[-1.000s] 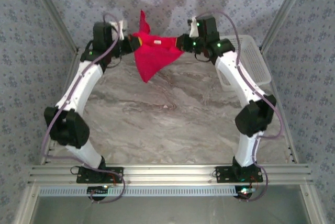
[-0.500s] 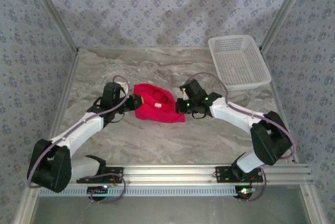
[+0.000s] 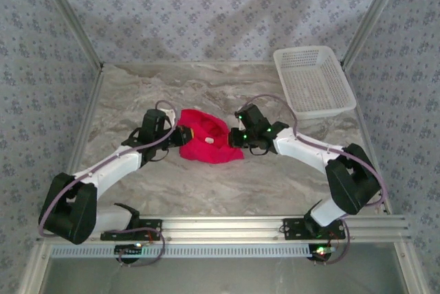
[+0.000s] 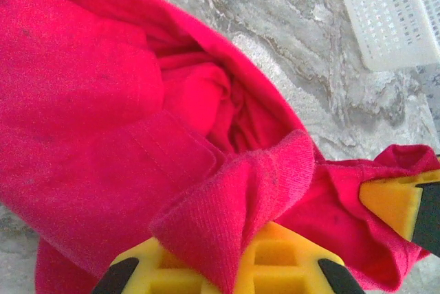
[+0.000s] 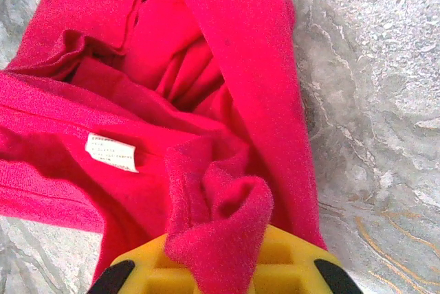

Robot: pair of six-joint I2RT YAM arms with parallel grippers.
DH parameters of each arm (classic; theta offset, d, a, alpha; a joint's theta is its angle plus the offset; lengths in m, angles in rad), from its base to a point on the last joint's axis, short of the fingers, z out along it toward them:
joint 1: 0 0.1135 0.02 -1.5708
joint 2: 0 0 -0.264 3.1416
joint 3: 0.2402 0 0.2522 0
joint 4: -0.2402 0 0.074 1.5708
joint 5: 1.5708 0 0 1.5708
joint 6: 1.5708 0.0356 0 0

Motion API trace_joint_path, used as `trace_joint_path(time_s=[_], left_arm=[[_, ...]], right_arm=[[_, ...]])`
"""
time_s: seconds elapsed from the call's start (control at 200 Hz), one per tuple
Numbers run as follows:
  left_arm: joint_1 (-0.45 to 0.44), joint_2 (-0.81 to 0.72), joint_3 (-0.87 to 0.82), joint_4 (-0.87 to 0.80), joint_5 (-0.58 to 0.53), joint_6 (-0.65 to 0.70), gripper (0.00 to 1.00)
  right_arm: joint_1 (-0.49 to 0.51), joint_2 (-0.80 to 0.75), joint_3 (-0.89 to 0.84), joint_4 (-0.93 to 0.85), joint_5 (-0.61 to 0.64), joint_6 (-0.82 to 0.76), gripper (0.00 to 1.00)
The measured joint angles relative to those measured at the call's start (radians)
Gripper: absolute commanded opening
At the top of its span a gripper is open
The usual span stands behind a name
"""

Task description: Fold the inside-out t-shirt

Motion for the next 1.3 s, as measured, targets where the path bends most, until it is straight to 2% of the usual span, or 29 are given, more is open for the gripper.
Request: trace_joint_path(time_s=[0.66, 0.775, 0.989, 1.304], left_arm=[[-0.003, -0.034, -0.105, 0.023, -0.027, -0.011, 0.00], [-0.026, -0.073, -0.167, 0.024, -0.040, -0.020, 0.00], [-0.126, -0.201, -0.333, 0.030, -0.109, -0.062, 0.00], [-0.132, -0.264, -0.385, 0.013, -0.188, -0.080, 0.00]], right_arm=[[0.008, 0.035, 0.014, 0.002, -0.004, 0.007, 0.00], [0.031, 0.035, -0.012, 0.008, -0.004, 0.008, 0.00], [0.079, 0.055, -0.050, 0.008, -0.003, 0.029, 0.00], [0.101, 0.108, 0.034, -0.032, -0.003, 0.016, 0.00]])
